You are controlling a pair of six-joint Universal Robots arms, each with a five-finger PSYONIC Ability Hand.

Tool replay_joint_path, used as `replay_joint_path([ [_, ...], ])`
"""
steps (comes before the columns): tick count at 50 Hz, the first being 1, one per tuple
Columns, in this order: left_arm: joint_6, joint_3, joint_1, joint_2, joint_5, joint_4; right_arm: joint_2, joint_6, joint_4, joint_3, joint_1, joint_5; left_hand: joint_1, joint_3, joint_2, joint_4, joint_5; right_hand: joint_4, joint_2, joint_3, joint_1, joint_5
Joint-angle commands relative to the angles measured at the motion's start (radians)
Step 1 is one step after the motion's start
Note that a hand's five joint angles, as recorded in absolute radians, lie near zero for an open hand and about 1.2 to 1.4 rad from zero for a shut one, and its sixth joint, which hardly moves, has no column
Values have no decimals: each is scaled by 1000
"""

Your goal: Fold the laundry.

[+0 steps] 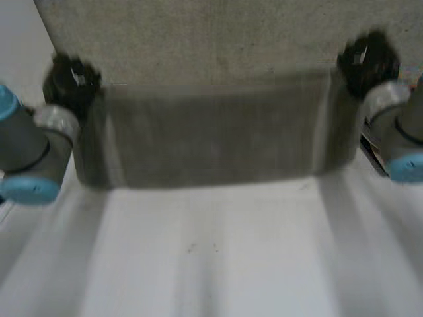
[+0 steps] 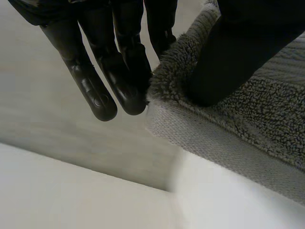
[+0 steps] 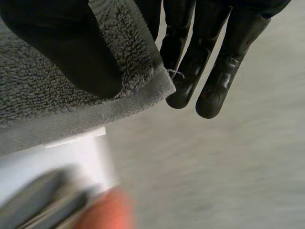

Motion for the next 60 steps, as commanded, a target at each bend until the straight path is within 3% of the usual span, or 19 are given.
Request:
replay_joint_path([
  [1, -42, 241, -4, -18, -41, 345, 7, 182, -453, -183, 10, 18, 302, 202, 199, 193, 259, 209, 223, 214, 410, 234],
  [4, -123, 267, -3, -17, -41, 441, 7, 199, -481, -194, 14, 21, 302, 202, 199, 193, 259, 209, 223, 214, 410, 234],
  [10, -238, 252, 10, -18, -27, 403, 13, 207, -422, -157, 33, 21, 302, 202, 199, 193, 259, 209, 223, 214, 410, 234],
  [16, -250, 117, 10, -39, -21, 324, 17, 207, -357, -51, 36, 18, 302, 202, 199, 193, 259, 209, 223, 214, 410, 234],
  [26, -246, -138, 8, -113, -21, 310, 51, 207, -299, 203, 24, -6, 302, 202, 199, 193, 259, 209, 223, 214, 410, 234],
  [32, -224, -345, 2, -14, -23, 268, -7, 191, -73, 325, 19, -23, 302, 202, 199, 193, 259, 209, 223, 214, 410, 234],
  [38, -155, -521, 2, 195, -23, 39, -167, 161, 291, 383, -58, -36, 302, 202, 199, 193, 259, 209, 223, 214, 410, 234],
  [43, -80, -627, 8, 402, -18, -313, -274, 19, 711, 420, -171, -117, 302, 202, 199, 193, 259, 209, 223, 214, 410, 234],
  [46, -74, -639, 25, 450, -14, -419, -291, -49, 799, 409, -217, -155, 302, 202, 199, 193, 259, 209, 223, 214, 410, 234],
  [53, -80, -572, 43, 410, 29, -340, -276, -36, 660, 383, -225, -171, 302, 202, 199, 193, 259, 209, 223, 214, 410, 234],
  [60, -71, -430, 26, 202, 22, -175, -89, 56, 432, 271, -139, -146, 302, 202, 199, 193, 259, 209, 223, 214, 410, 234],
])
